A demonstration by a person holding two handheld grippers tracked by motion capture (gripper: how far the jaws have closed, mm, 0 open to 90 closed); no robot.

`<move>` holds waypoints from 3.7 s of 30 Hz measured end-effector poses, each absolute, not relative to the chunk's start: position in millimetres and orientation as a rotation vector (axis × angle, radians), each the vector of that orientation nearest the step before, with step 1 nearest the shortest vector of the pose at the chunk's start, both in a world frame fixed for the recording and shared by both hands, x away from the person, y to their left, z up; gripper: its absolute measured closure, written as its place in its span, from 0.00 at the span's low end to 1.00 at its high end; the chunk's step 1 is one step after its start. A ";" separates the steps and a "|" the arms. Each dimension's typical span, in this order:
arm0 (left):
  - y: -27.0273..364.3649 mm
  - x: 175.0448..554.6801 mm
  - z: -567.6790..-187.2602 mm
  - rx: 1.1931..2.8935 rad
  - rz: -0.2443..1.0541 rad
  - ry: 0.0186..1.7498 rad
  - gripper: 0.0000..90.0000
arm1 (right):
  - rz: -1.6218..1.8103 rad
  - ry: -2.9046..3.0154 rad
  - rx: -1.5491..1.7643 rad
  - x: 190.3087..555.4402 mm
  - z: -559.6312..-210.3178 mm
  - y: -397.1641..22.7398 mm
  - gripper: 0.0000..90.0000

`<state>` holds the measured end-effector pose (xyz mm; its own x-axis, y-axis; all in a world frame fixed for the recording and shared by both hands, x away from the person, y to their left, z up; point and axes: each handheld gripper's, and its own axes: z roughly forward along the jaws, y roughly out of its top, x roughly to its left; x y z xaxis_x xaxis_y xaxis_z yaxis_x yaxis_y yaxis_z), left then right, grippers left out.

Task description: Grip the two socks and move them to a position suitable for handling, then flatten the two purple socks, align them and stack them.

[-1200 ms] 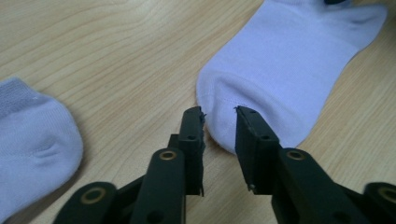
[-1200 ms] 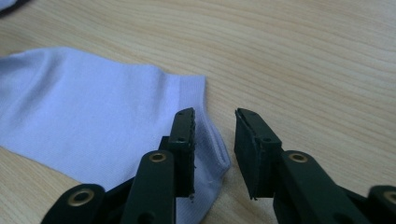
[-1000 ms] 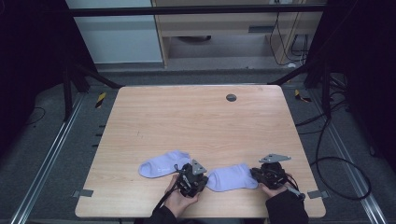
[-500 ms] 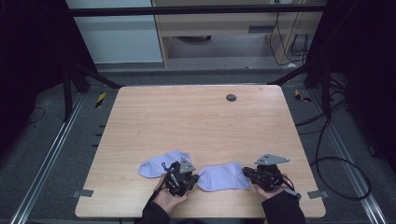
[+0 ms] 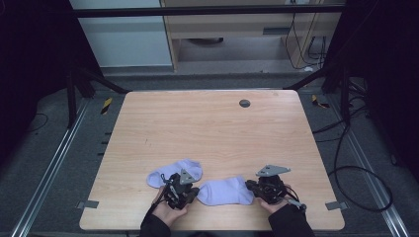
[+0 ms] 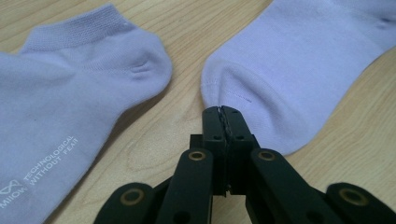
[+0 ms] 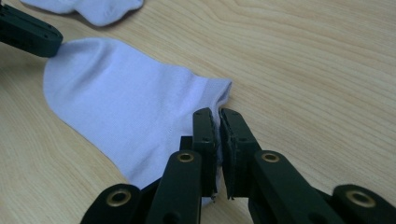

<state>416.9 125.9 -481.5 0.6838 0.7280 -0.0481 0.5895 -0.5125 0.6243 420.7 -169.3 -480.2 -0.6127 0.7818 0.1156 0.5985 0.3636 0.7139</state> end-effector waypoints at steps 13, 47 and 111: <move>155.0 420.2 -464.2 2.172 0.384 1.049 0.66 | 1.159 2.270 1.221 424.2 -473.1 -172.7 0.65; 276.2 444.8 -473.9 1.999 0.561 1.372 0.50 | 1.281 2.256 1.188 478.7 -458.3 -68.8 0.52; 257.5 433.7 -456.1 1.984 0.452 1.293 0.96 | 1.236 2.363 1.138 482.9 -458.7 -28.0 0.96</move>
